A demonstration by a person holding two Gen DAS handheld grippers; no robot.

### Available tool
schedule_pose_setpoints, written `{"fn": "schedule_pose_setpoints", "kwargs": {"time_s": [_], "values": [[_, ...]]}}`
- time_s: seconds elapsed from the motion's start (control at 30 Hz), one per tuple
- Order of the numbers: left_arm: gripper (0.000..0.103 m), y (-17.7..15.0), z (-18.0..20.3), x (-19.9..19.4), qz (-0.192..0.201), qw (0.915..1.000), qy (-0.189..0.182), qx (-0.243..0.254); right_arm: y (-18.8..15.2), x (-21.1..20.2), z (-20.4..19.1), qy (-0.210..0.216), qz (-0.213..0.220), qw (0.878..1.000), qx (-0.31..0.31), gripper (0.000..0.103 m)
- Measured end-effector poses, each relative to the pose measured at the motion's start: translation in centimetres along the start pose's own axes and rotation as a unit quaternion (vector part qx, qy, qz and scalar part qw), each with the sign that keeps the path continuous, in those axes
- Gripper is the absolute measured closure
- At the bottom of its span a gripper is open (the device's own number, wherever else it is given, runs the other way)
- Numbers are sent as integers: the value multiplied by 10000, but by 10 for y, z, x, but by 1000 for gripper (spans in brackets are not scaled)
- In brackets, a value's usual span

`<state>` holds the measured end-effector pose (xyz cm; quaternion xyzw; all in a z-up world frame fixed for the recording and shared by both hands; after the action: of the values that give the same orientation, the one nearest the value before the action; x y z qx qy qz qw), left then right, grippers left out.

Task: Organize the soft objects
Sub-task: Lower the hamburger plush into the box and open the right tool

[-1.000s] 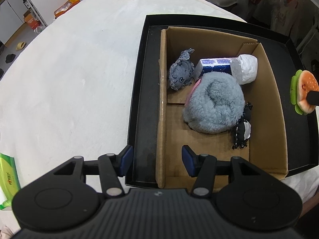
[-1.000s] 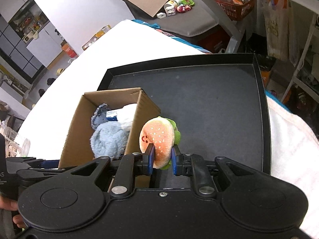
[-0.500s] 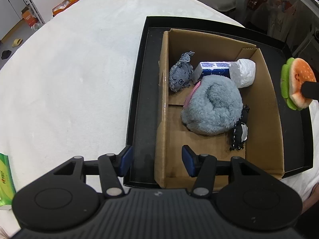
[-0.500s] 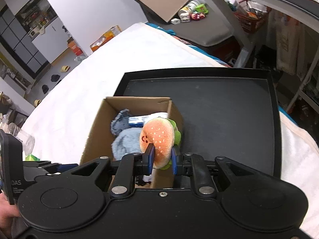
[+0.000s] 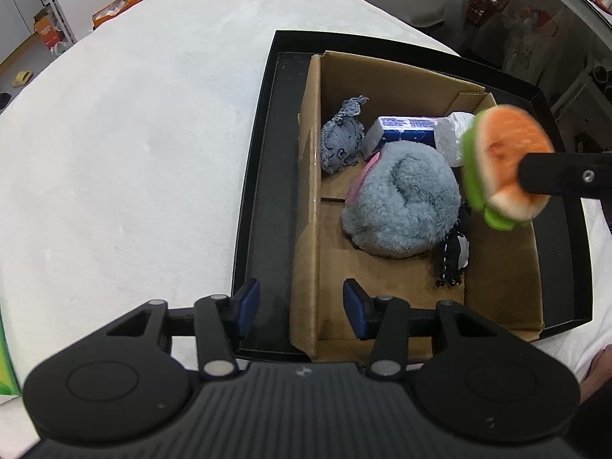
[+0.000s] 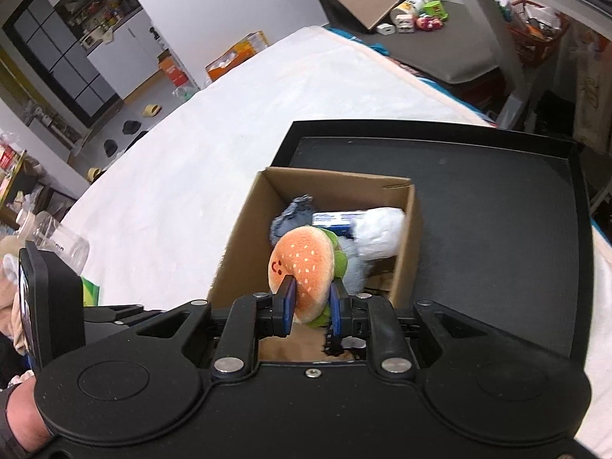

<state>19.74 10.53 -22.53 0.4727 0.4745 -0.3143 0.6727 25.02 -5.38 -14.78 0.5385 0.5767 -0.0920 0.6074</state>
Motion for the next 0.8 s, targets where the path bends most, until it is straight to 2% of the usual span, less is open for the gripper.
{"fn": "schedule_pose_setpoints", "kwargs": {"time_s": [0.07,0.23,0.33,0.8], "values": [[64,0,0,2,-21,10000,-16,-6,0,3,-6,44,-41,10000,-42,84],[83,-2,-1,6,-108,9999,-91,-40,0,12,-18,159,-136,9997,-97,84],[90,-4,-2,8,-167,9998,-121,-39,1,16,-24,208,-177,9995,-126,85],[91,-4,-3,9,-182,9997,-145,-29,-15,17,-17,220,-410,9989,108,81]]}}
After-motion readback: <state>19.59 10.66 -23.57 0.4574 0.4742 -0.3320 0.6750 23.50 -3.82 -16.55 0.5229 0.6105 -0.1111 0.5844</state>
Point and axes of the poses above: each gripper's, at about its wrist camera, not at the fingertips, and x roughly the way its jaws point, z to its right, y to its top, the point moved 5 cm from there along x, roughly the way its jaws point, and after that the axes turned 10 degrees about -x, right-handed, at the moved point
